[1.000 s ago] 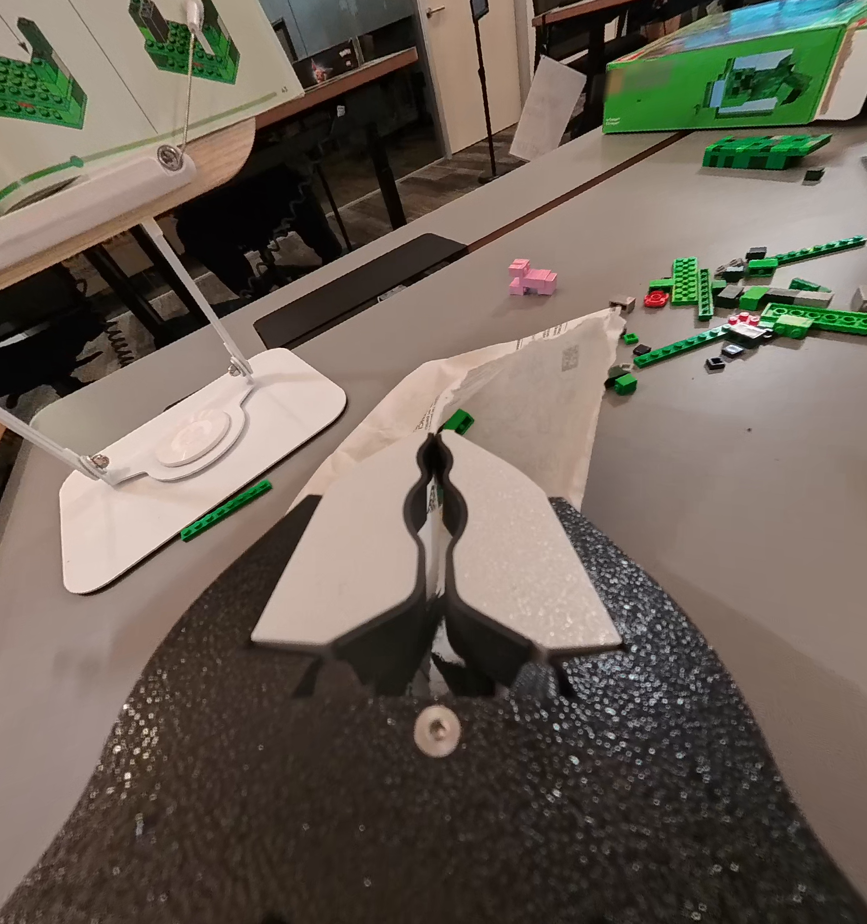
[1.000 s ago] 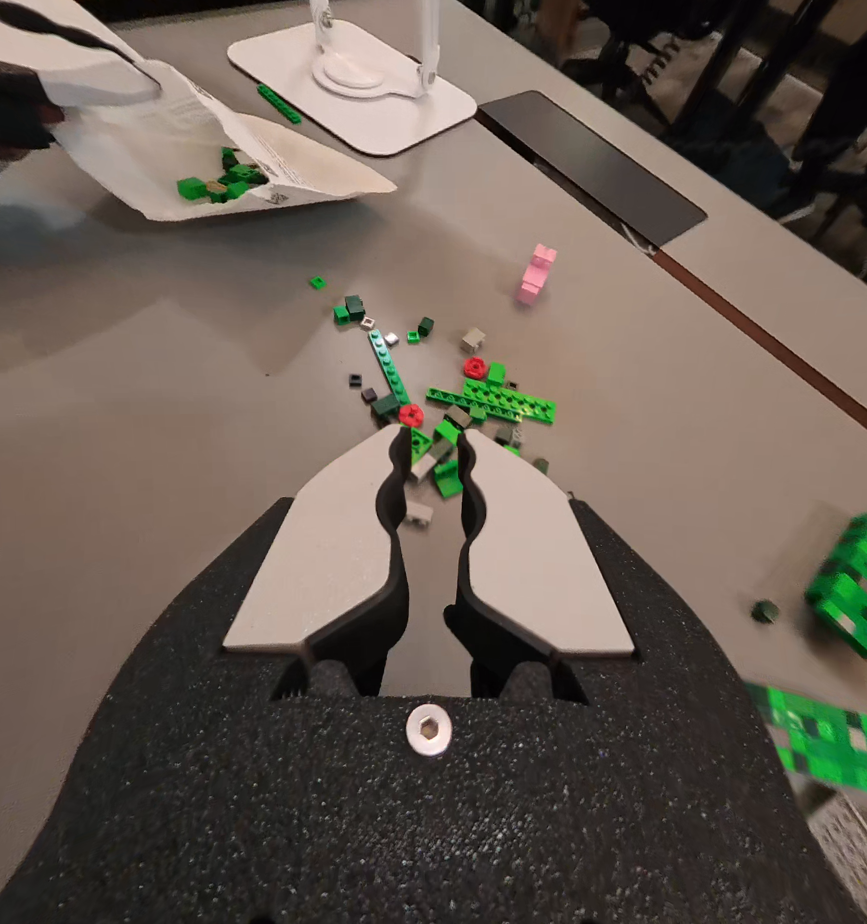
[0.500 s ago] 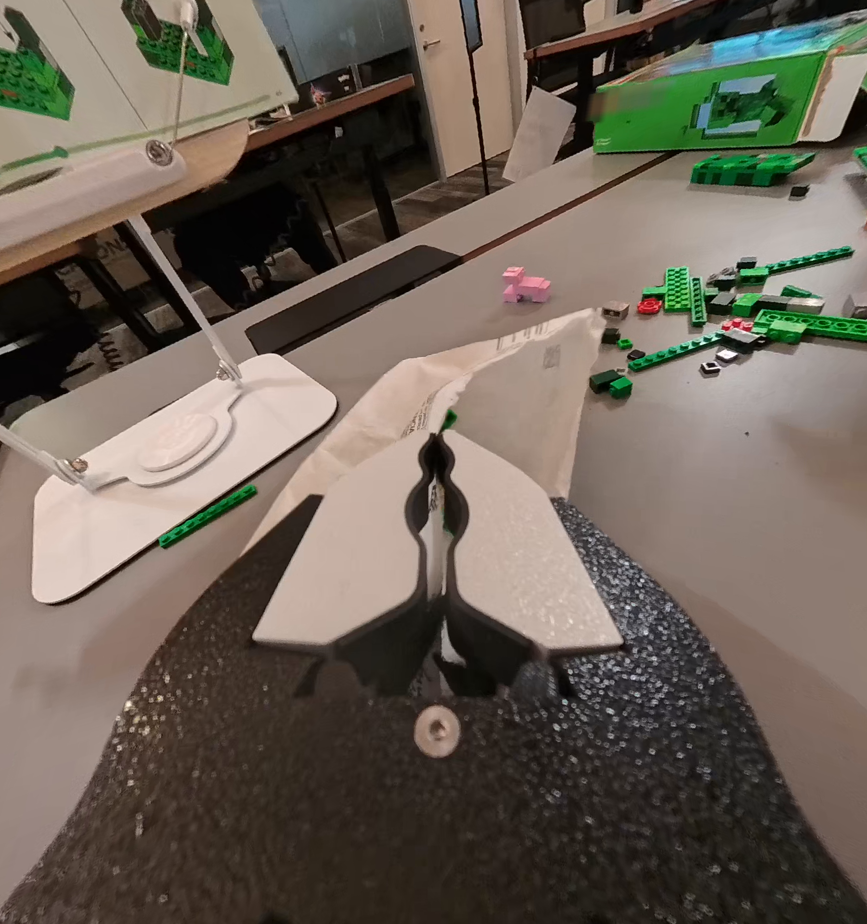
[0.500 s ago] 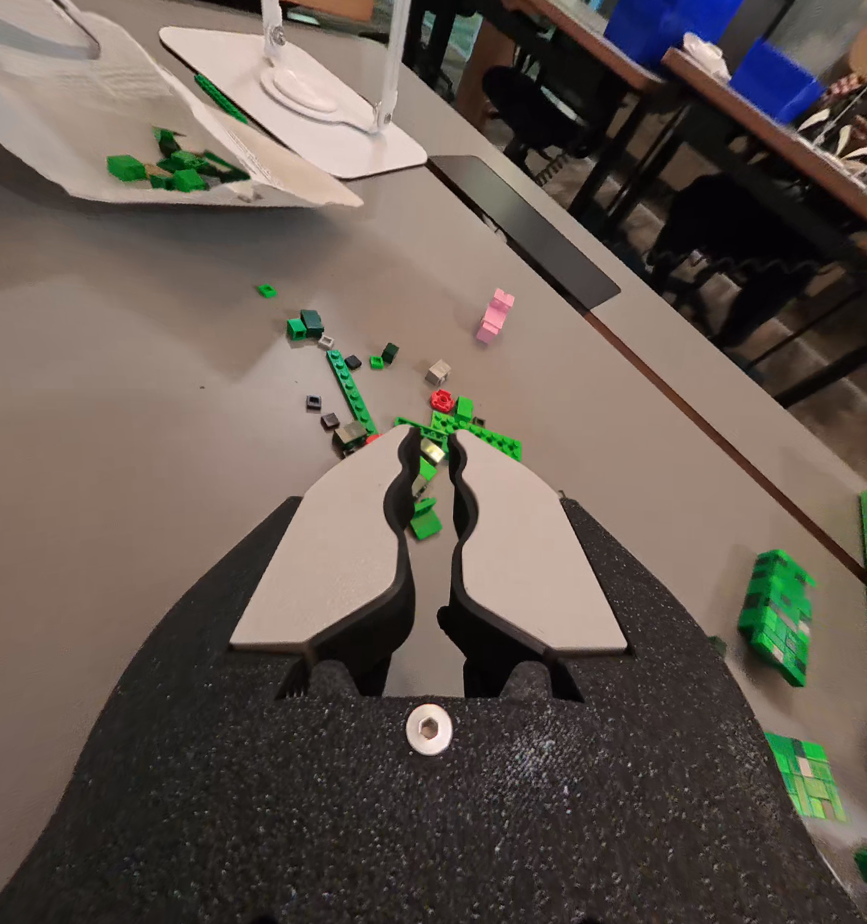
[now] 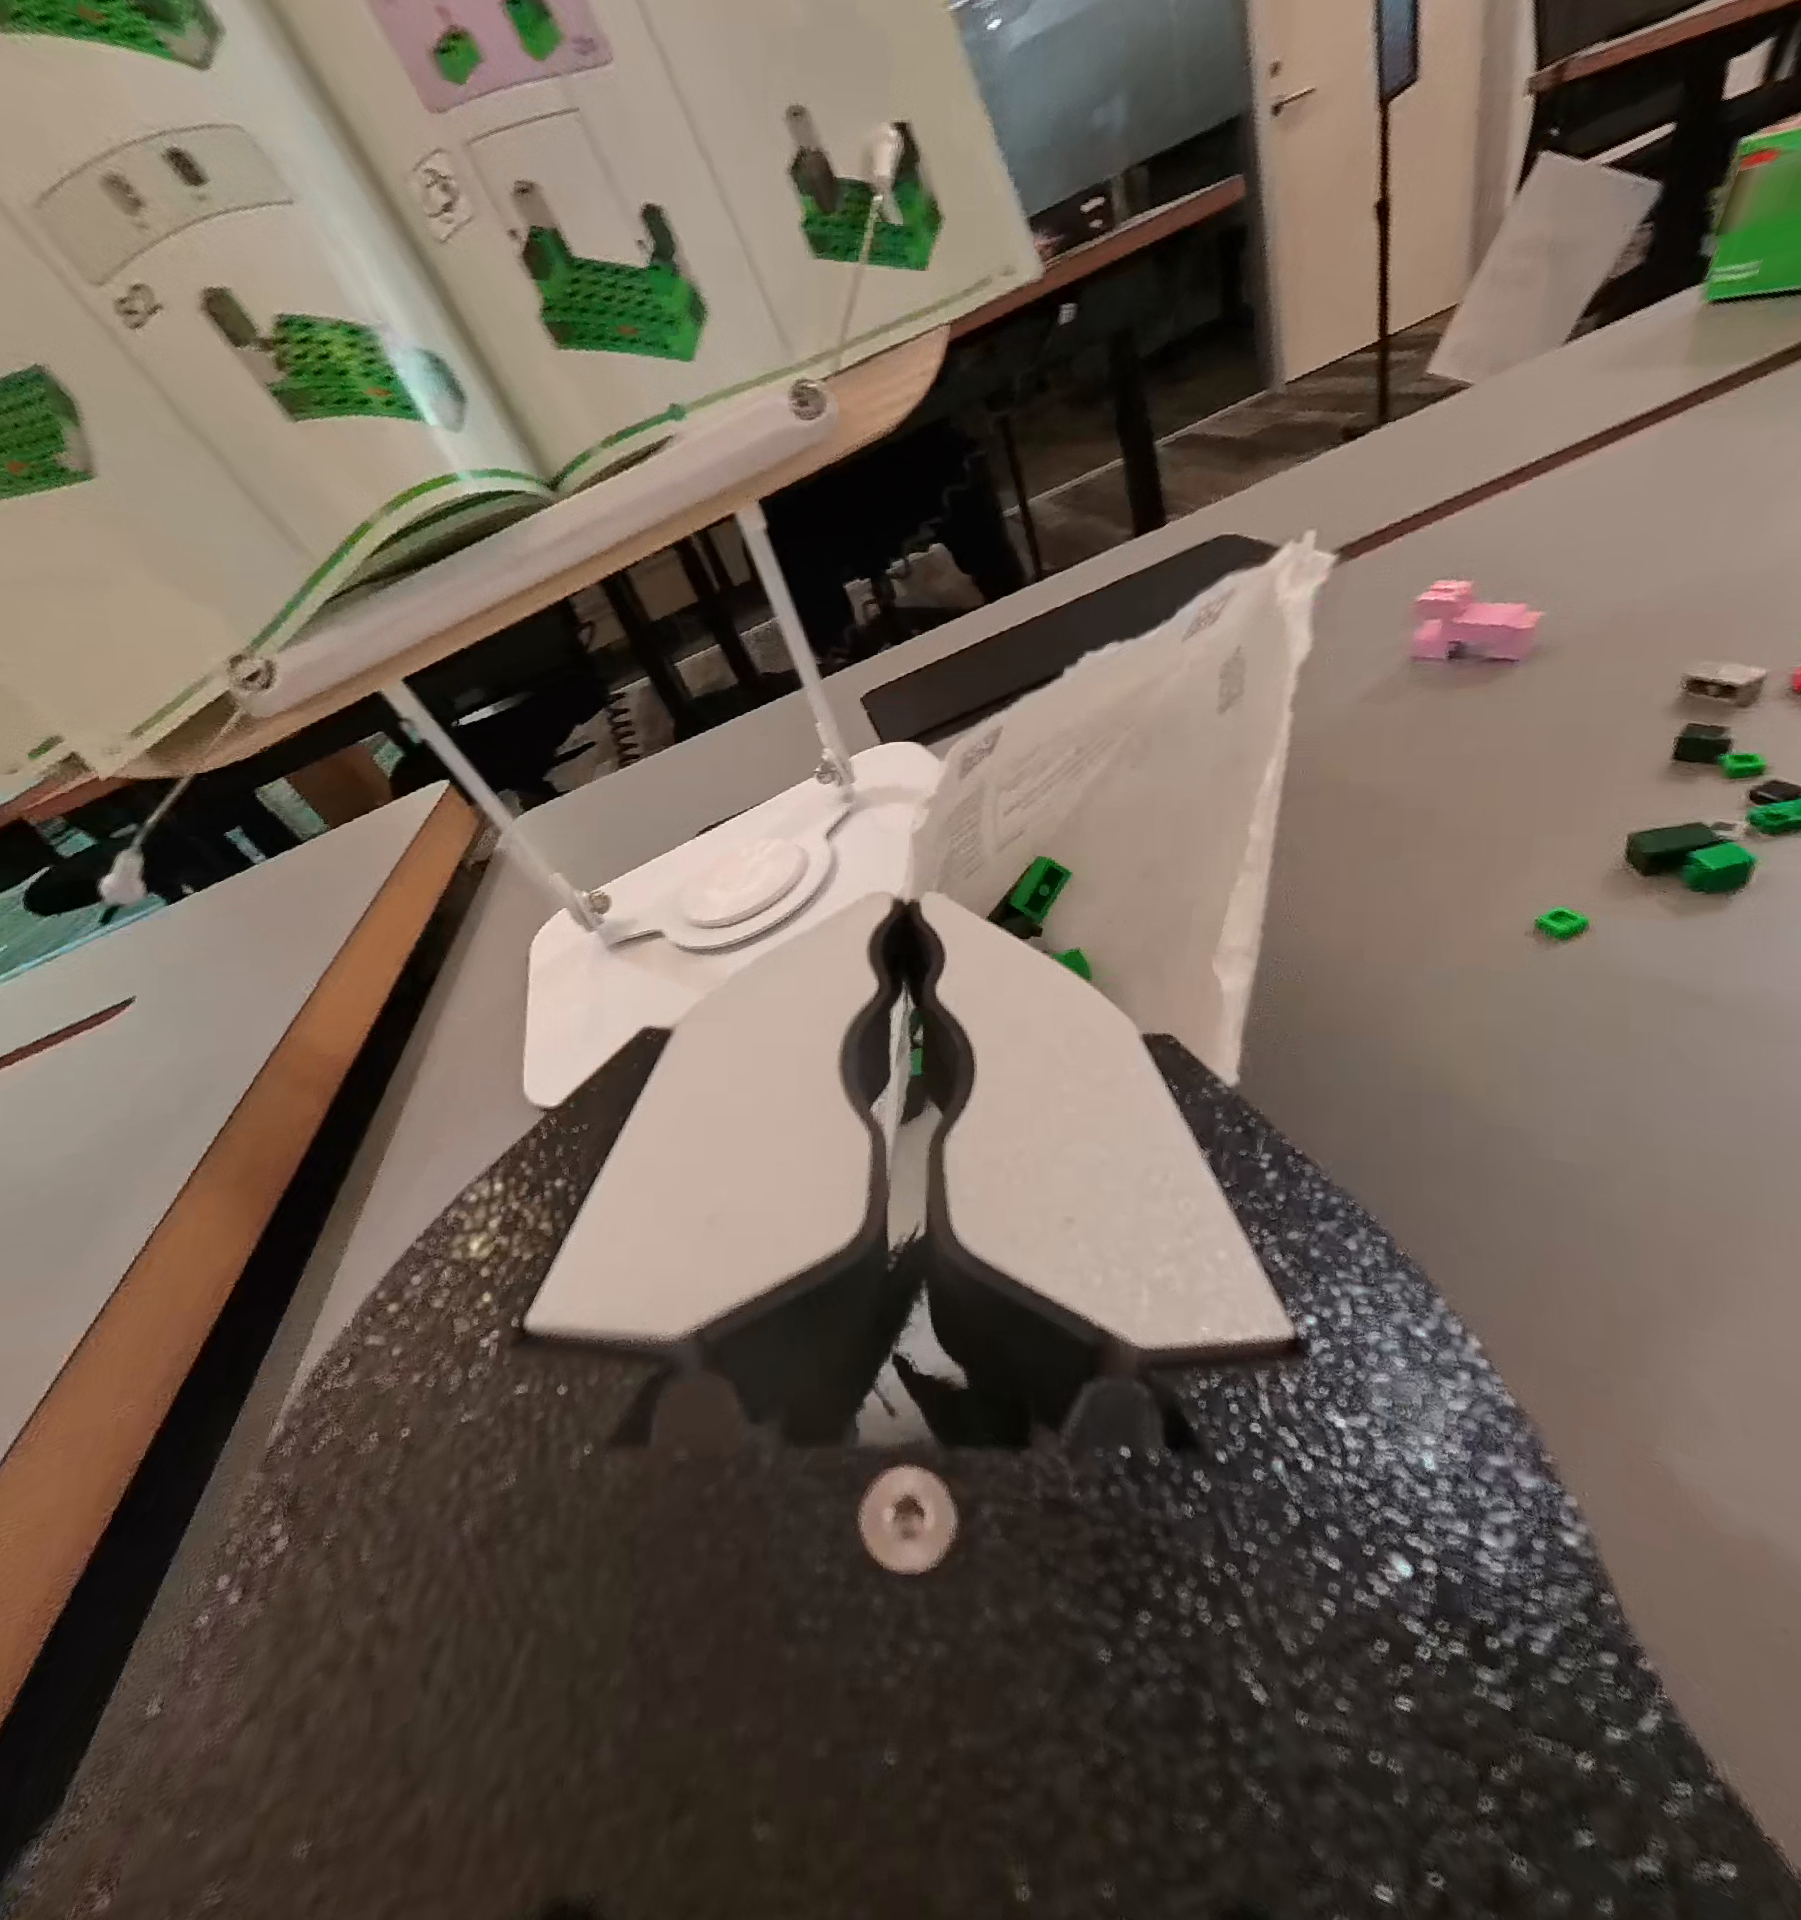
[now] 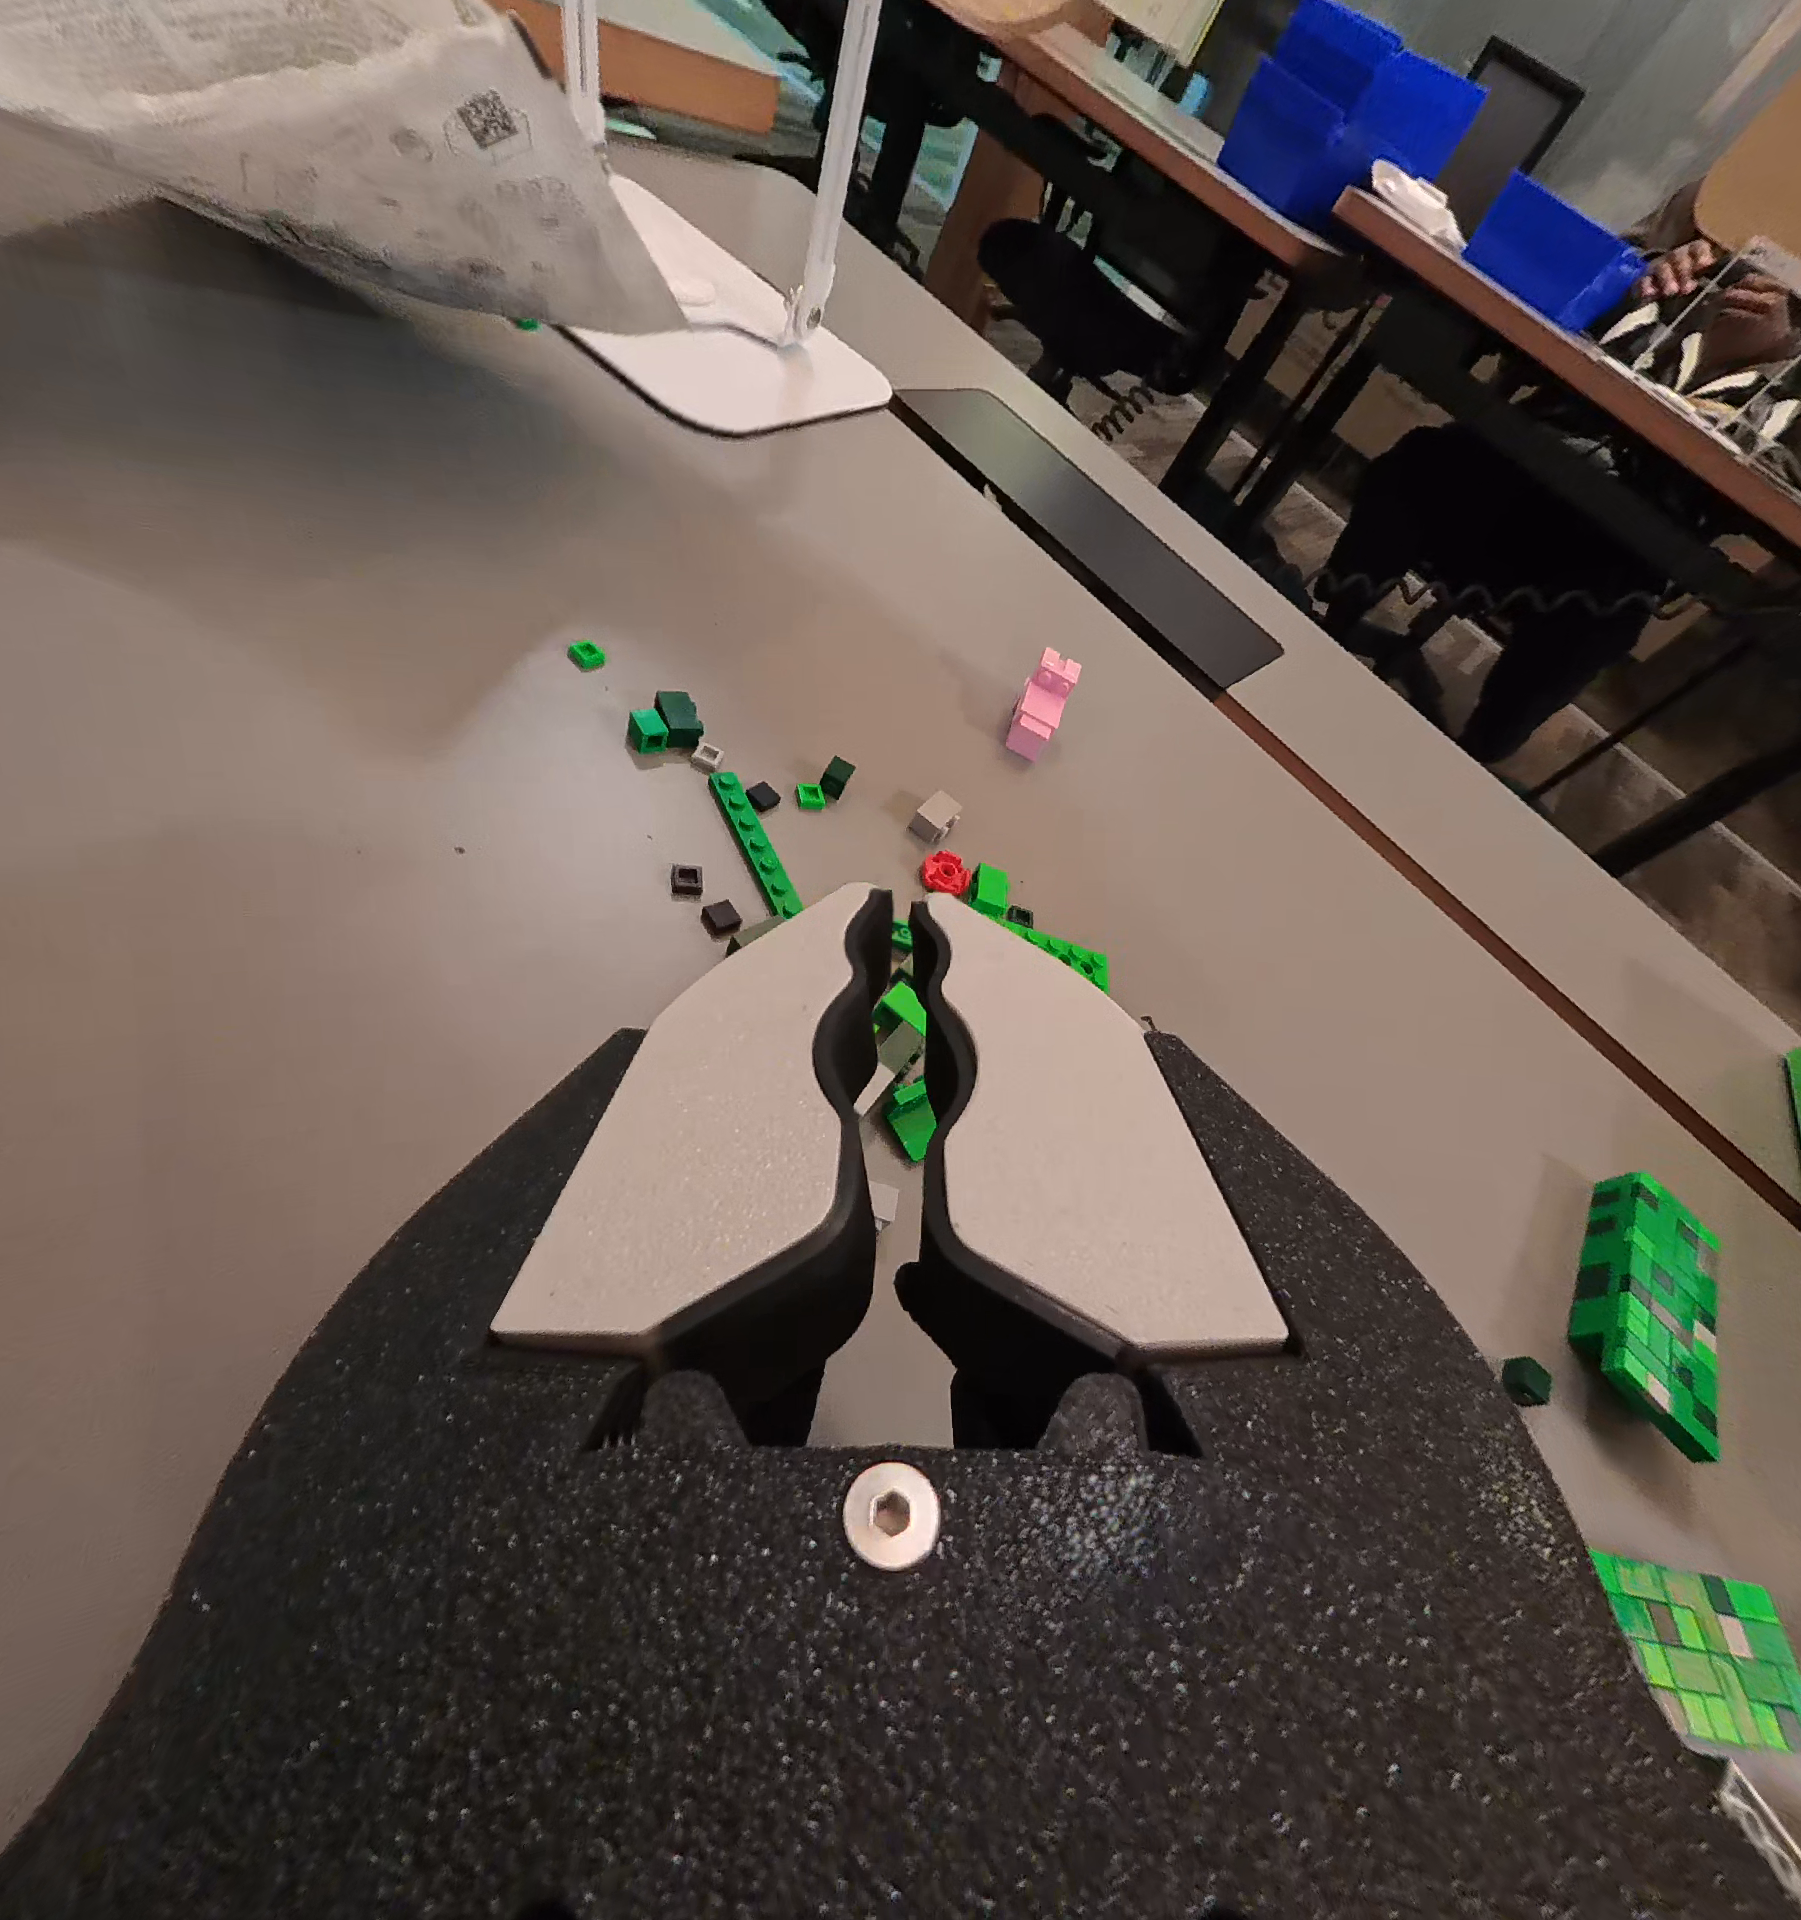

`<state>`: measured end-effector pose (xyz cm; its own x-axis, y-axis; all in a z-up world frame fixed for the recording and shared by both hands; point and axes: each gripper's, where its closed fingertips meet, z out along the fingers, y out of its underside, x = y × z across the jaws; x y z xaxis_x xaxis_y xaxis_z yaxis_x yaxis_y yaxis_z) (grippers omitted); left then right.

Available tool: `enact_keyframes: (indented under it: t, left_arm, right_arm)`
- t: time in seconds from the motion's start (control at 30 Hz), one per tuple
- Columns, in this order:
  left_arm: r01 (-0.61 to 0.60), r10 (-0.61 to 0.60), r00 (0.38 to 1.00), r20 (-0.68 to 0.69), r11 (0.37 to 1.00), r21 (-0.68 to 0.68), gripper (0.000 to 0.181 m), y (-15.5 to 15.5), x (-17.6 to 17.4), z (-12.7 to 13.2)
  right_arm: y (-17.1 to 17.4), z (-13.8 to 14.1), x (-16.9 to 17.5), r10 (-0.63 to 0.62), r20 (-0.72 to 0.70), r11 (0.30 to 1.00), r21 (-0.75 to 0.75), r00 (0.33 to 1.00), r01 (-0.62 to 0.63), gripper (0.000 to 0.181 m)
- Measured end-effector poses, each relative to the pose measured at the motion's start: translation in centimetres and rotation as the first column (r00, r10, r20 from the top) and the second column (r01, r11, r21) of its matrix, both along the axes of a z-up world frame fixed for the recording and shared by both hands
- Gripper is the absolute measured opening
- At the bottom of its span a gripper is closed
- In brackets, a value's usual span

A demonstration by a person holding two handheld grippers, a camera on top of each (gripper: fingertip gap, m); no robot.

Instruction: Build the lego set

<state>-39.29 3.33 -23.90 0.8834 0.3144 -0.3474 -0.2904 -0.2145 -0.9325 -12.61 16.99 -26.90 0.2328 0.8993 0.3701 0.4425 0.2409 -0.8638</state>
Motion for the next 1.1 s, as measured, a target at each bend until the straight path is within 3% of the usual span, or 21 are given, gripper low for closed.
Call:
enact_keyframes:
  t: [0.33, 0.43, 0.6, 0.73, 0.9, 1.1]
  left_arm:
    - [-0.106, 0.106, 0.994, 0.002, 0.986, 0.128, 0.0, -2.2, -2.3, 2.5]
    - [-0.09, 0.088, 0.996, 0.021, 0.99, 0.11, 0.0, -2.1, -2.3, 2.1]
    - [-0.016, 0.017, 0.999, -0.028, 0.999, 0.037, 0.0, -0.5, -0.5, 0.9]
    - [0.028, -0.028, 0.996, -0.084, 1.0, -0.005, 0.0, 0.5, 1.0, 0.0]
    - [0.053, -0.052, 0.996, -0.079, 0.999, 0.004, 0.0, 0.8, 1.4, -0.3]
    - [0.083, -0.086, 0.994, -0.067, 0.996, -0.043, 0.0, 1.5, 1.7, -1.5]
  right_arm:
    - [-0.6, 0.2, -0.3, 0.03, -0.057, 0.997, -0.063, 0.998, -0.034, 0.002]
    - [-2.0, 0.0, -0.9, 0.115, -0.049, 0.99, -0.076, 0.992, -0.119, 0.002]
    - [-5.2, -2.8, -3.2, 0.3, 0.031, 0.929, -0.235, 0.953, -0.285, 0.009]
    - [-5.5, -5.2, -5.8, 0.344, 0.17, 0.902, -0.332, 0.923, -0.275, 0.017]
    - [-4.1, -5.5, -9.1, 0.309, 0.242, 0.919, -0.326, 0.92, -0.223, 0.016]
    - [-4.4, -2.4, -12.4, 0.265, 0.036, 0.877, -0.425, 0.963, -0.225, 0.015]
